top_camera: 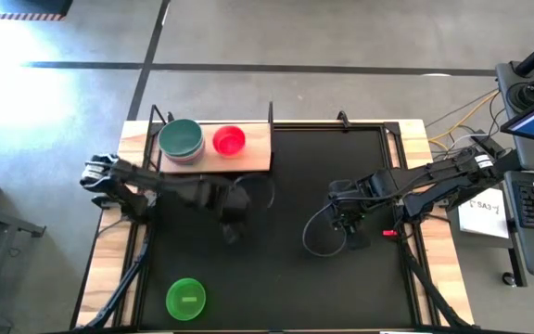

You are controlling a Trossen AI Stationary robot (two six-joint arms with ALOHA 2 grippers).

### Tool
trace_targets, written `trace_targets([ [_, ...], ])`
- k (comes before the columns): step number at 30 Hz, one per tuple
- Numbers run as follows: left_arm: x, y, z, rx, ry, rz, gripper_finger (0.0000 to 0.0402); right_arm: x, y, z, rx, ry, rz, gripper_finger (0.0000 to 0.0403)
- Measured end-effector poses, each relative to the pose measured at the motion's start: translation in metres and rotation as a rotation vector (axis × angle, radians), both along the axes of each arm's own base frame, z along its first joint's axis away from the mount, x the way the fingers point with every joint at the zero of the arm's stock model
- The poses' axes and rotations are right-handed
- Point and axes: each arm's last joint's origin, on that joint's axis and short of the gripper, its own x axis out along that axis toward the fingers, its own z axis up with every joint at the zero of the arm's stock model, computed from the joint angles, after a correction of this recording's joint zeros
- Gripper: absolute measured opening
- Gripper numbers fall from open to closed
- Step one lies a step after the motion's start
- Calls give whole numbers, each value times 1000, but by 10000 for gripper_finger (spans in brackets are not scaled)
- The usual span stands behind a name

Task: Place and stack bowls onto a shelf
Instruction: Stack the green bowl on top of the red bowl on the shelf

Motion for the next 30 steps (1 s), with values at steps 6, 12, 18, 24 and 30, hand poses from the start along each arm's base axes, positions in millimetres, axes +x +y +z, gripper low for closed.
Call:
trace_targets([
  [6,-19,-70,-4,-155,-4,220,127,3,1,1,2,-30,15,187],
  [12,-52,-128,-4,-245,0,454,127,3,1,1,2,-30,15,187],
  [18,-71,-169,-22,-268,19,638,127,3,1,1,-1,-33,26,187],
  [24,-61,-195,-39,-292,48,644,127,3,1,0,2,-29,14,187],
  [30,-47,-212,-53,-276,98,611,127,2,1,0,4,-26,5,187],
])
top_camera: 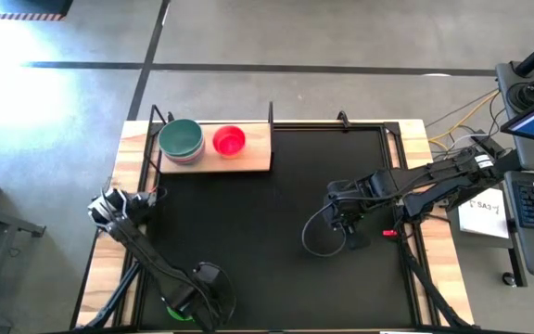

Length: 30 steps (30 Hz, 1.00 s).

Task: Place and stack bowls onto a shelf
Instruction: Stack the green bowl on top of the red bowl on the shelf

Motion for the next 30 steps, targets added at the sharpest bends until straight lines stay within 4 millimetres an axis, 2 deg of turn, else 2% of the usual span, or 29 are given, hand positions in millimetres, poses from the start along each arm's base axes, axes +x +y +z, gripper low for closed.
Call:
trace_targets([
  [6,2,-8,-18,-18,129,-76,127,0,0,0,0,0,1,187],
  [17,4,-10,-37,22,165,-185,123,0,0,0,2,2,-6,187],
  [21,5,-8,-40,29,170,-221,89,0,0,0,3,0,-7,187],
  [26,5,-4,-43,38,180,-245,12,0,0,0,4,0,-11,187],
  [30,6,-1,-45,40,183,-276,10,0,0,0,4,-1,-9,187],
])
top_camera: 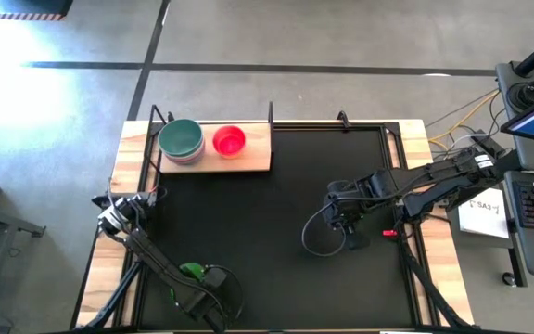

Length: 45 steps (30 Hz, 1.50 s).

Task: Place and stack bowls onto a shelf
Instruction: Stack the green bowl on top of the red bowl on the shelf

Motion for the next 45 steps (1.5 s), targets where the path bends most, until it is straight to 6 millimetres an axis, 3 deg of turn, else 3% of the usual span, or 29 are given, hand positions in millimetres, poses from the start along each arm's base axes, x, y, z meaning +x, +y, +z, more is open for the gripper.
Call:
trace_targets([
  [7,13,16,6,-17,-16,-90,1,0,0,0,-1,-5,7,187],
  [16,37,56,19,44,-90,-201,0,0,0,0,-3,-4,11,187],
  [24,58,103,61,208,-220,-323,0,-1,-1,-1,-9,13,14,187],
  [34,82,188,105,554,-148,-459,0,0,-4,-1,-19,7,36,187],
  [45,93,305,111,679,10,-446,0,1,-10,-1,-18,10,7,187],
])
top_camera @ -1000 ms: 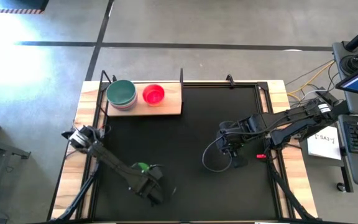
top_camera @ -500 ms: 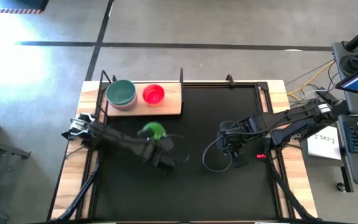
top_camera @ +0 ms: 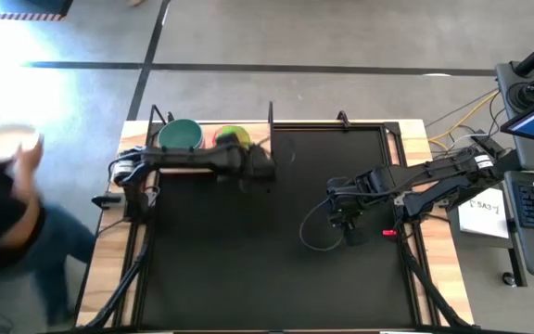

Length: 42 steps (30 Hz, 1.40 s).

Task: Place and stack bowls onto a shelf
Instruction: Stack the green bowl on top of the red bowl on the shelf

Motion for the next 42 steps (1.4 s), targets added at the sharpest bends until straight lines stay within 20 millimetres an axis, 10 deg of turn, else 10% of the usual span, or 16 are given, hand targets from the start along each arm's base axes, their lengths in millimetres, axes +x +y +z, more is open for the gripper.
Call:
trace_targets([
  [12,-11,85,-6,-55,-16,107,0,-2,0,-10,-6,37,-3,187],
  [42,-4,89,-43,-257,-141,35,0,-23,-5,-38,-7,147,-86,187],
])
